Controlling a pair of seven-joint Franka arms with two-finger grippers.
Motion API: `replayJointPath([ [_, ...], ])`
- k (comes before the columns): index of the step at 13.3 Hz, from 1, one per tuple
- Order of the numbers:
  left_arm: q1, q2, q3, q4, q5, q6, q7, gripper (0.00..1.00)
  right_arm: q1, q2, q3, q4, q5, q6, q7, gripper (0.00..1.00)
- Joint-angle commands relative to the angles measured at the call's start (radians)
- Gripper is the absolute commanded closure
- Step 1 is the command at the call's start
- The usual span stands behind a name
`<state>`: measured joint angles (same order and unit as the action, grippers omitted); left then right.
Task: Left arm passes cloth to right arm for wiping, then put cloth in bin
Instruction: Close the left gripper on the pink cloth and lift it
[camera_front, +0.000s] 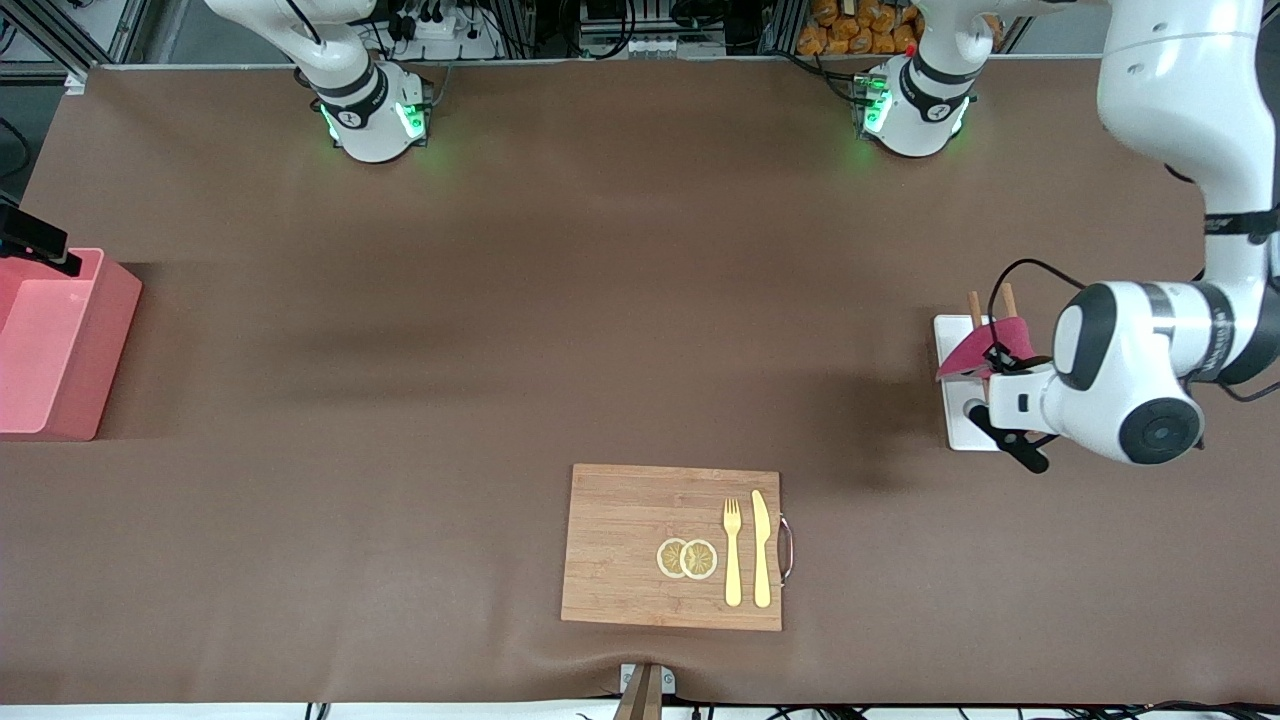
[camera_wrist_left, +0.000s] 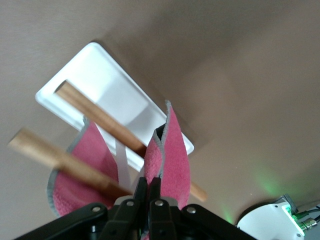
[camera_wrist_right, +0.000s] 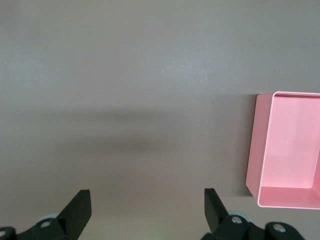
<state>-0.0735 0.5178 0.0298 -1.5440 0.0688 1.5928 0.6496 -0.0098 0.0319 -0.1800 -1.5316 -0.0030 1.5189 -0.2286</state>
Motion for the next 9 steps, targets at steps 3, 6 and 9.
replayJointPath([
  [3,-0.017,-0.101,-0.014,0.102,-0.016,-0.134,-0.097,1.00,-0.015,0.005,0.010,0.002,0.017,-0.011,0.000,0.00],
  [6,-0.045,-0.101,-0.047,0.151,-0.102,-0.154,-0.272,1.00,-0.009,0.005,0.011,0.002,0.024,-0.031,0.005,0.00],
  [9,-0.072,-0.088,-0.143,0.166,-0.107,-0.145,-0.456,1.00,-0.019,0.008,0.011,0.004,0.157,-0.136,0.189,0.00],
])
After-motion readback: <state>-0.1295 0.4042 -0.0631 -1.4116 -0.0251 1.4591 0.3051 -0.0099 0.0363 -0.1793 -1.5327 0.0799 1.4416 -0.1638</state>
